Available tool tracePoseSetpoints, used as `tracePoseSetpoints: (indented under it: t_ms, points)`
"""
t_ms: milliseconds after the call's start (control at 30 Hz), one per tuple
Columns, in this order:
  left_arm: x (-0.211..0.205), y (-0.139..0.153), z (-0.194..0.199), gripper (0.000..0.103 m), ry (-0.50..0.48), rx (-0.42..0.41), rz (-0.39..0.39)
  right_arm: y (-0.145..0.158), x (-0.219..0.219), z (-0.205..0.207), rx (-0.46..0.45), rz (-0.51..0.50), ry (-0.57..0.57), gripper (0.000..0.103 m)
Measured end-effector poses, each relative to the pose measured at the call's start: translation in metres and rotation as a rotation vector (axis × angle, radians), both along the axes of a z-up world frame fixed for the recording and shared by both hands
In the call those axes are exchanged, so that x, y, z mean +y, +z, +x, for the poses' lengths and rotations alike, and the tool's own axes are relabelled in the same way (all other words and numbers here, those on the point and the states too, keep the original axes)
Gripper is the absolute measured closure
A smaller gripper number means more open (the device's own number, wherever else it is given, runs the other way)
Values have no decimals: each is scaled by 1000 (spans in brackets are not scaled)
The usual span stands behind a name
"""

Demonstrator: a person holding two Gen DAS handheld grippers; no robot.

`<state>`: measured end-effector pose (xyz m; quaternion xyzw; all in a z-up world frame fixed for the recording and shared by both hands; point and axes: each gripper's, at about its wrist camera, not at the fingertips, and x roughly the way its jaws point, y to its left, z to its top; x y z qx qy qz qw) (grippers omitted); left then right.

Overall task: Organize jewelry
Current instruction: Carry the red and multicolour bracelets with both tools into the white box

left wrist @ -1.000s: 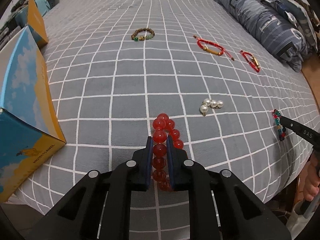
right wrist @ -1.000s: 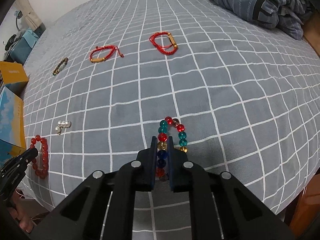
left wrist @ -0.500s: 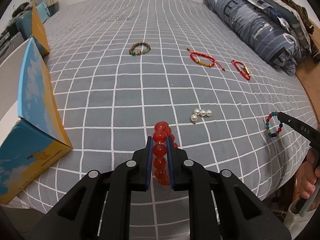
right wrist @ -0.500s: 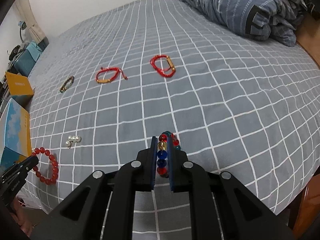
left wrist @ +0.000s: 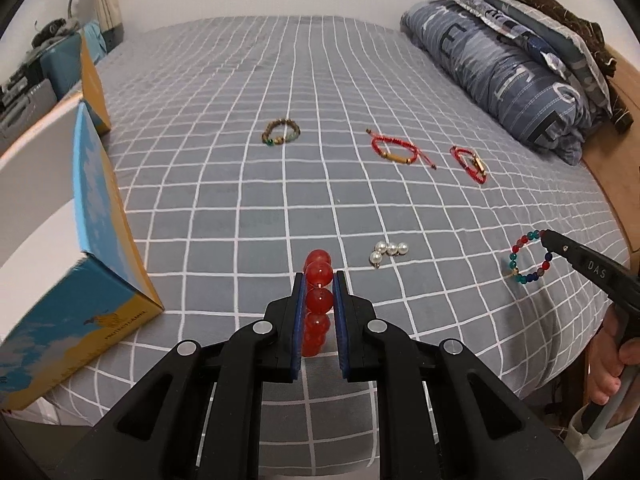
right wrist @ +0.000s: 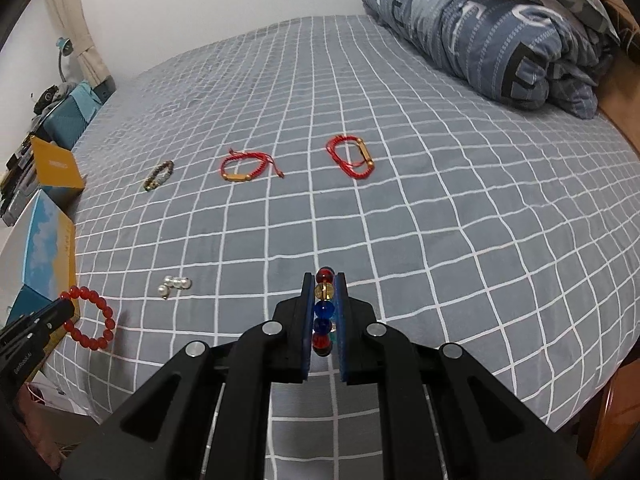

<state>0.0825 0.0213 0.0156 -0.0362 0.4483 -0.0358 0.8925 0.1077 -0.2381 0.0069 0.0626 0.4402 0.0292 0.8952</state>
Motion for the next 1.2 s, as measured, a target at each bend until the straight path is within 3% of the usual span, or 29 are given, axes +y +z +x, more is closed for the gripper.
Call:
tracePoseSetpoints:
  t_ms: [500, 1200]
  points:
    - [19, 33, -13, 90, 46, -51, 3, 34, 43, -9, -73, -41, 55, 94]
    - [86, 81, -15, 90, 197, -114, 23, 84, 169, 11, -140, -51, 204, 94]
